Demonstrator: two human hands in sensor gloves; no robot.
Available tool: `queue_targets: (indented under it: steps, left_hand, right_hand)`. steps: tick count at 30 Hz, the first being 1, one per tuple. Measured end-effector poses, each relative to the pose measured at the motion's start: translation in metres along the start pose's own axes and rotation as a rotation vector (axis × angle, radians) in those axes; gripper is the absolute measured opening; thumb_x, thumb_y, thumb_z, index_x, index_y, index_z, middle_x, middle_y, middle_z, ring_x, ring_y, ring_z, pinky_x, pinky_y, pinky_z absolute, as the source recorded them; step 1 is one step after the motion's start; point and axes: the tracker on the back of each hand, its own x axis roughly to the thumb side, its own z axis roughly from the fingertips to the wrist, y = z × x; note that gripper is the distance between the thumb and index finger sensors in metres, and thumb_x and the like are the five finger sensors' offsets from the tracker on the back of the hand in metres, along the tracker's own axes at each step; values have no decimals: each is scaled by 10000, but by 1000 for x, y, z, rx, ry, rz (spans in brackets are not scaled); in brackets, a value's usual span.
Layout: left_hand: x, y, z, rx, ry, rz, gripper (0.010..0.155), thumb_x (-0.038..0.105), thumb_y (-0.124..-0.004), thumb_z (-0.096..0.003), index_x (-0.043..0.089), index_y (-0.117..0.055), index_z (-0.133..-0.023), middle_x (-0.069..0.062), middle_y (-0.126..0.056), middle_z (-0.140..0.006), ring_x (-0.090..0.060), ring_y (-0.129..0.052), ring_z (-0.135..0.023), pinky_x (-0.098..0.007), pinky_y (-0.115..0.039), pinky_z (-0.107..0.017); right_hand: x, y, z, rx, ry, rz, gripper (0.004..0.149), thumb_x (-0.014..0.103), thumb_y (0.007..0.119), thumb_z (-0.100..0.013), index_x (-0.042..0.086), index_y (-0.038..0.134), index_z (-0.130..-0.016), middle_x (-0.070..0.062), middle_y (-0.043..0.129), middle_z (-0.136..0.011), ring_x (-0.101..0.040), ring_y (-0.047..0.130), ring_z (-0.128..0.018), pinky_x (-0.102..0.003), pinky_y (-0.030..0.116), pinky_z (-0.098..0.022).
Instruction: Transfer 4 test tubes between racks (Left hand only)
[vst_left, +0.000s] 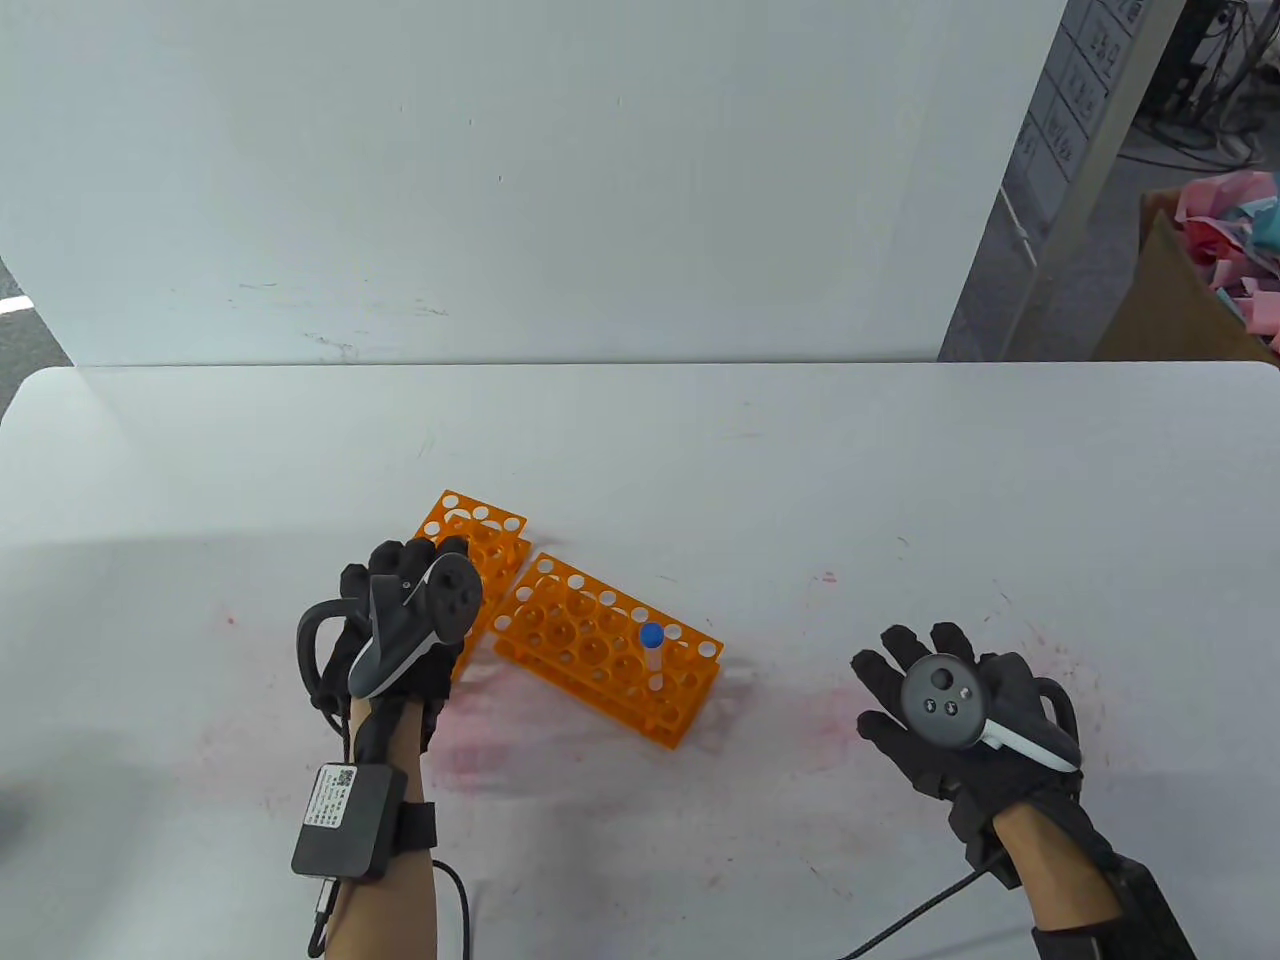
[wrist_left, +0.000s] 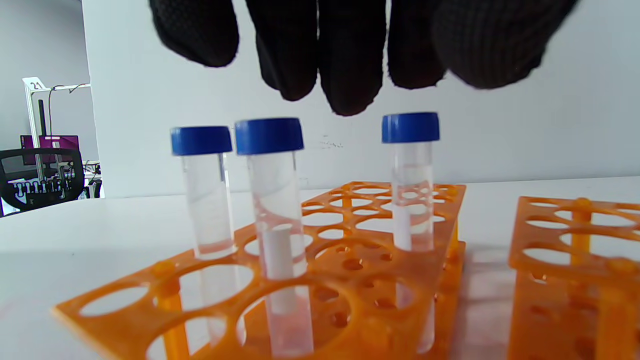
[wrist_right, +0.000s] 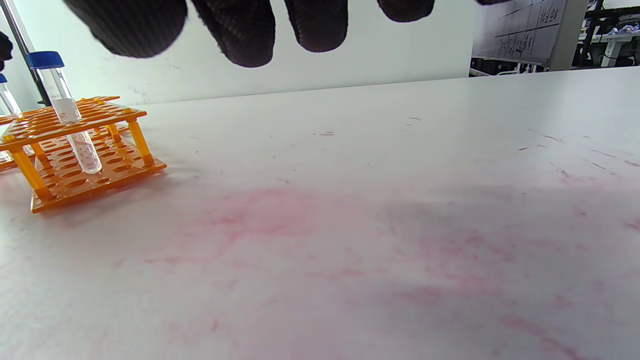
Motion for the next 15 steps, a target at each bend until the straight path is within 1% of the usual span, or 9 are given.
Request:
queue_targets:
  steps: [4, 9, 15]
  left_hand:
    - [0, -7, -1, -13, 16, -21, 573, 495, -744, -484, 367, -644, -1033, 10, -760, -1103, -319, -750, -1040, -610, -661, -718]
    - [4, -17, -2, -34, 10, -42, 559, 461, -751, -489, 360, -645, -1028, 21, -787, -1079, -306, -765, -1031, -605, -664, -718]
    - [7, -22, -2, -20, 14, -70, 552, 424, -758, -491, 350, -643, -1026, 42, -812, -1051, -289, -785, -1019, -603, -658, -723]
  right_hand:
    - [-2, -3, 0, -19, 15, -11, 629, 549, 568, -541, 288, 448, -1101, -108, 341, -1212, -547, 280, -1035, -781, 336, -663]
    - [-3, -3, 1, -10, 20, -10, 629, 548, 568, -541, 288, 448, -1101, -107, 343, -1212, -548, 279, -1034, -781, 336, -663]
    - [-2, -2, 1, -4, 16, -6, 629, 548, 567, -542, 288, 446, -1102, -110, 341, -1212, -548, 281, -1034, -781, 338, -663]
